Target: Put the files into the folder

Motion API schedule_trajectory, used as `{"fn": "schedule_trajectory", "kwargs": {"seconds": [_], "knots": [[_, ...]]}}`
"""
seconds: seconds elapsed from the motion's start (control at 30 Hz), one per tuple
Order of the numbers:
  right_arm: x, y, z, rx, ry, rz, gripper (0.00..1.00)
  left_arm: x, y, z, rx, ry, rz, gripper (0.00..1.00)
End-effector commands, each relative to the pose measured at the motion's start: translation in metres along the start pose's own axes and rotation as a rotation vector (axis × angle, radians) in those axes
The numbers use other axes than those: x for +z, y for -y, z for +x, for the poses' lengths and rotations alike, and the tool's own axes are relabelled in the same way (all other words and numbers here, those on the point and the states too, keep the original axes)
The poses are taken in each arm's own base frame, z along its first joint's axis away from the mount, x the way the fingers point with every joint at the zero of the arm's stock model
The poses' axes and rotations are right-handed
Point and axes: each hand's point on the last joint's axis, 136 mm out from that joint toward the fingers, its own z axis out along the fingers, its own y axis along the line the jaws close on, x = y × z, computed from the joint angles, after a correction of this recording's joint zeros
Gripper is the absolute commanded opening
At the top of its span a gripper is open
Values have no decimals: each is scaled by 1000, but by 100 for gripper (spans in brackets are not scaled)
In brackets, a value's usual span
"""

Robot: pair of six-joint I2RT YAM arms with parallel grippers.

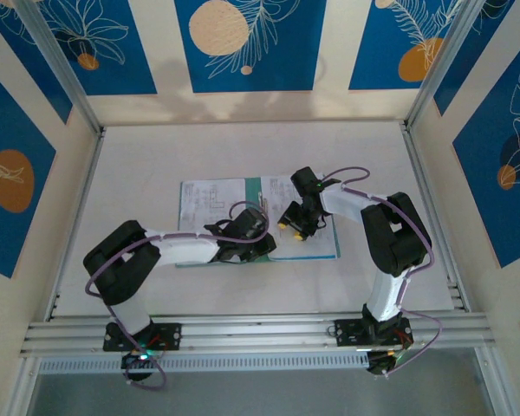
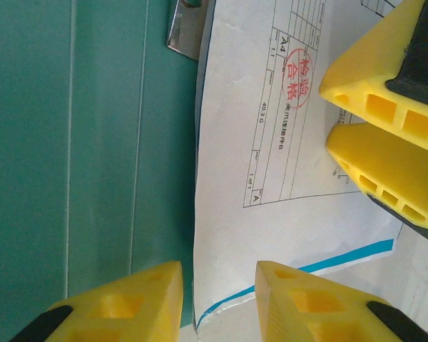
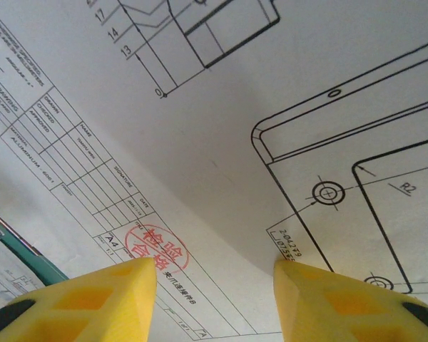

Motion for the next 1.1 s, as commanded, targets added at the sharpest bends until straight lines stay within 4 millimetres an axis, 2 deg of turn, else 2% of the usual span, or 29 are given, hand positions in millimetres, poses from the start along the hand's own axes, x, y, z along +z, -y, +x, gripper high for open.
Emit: {"fn": "schedule_trajectory", "kwargs": {"seconds": [0.0, 0.33, 0.63, 0.8, 0.93, 1.0, 1.07], "knots": [[3, 10, 6, 8, -24, 47, 50, -5, -4, 0, -2, 17, -17, 32], [-19, -6, -2, -38, 31, 18, 57, -18, -9, -4, 16, 44, -48, 32], [-37, -26, 2, -74, 53, -33, 61, -43, -42, -14, 16, 83, -112, 32], [-41, -31, 3, -71, 58, -37, 61, -53, -58, -20, -1, 99, -131, 31], [-42, -45, -5, -90, 73, -78, 55, -60, -71, -24, -13, 101, -164, 27], [-44, -59, -11, -131, 89, -103, 46, -60, -78, -25, -19, 91, -177, 25], [-45, -76, -20, -176, 104, -120, 33, -60, -87, -25, -34, 80, -188, 21]]}}
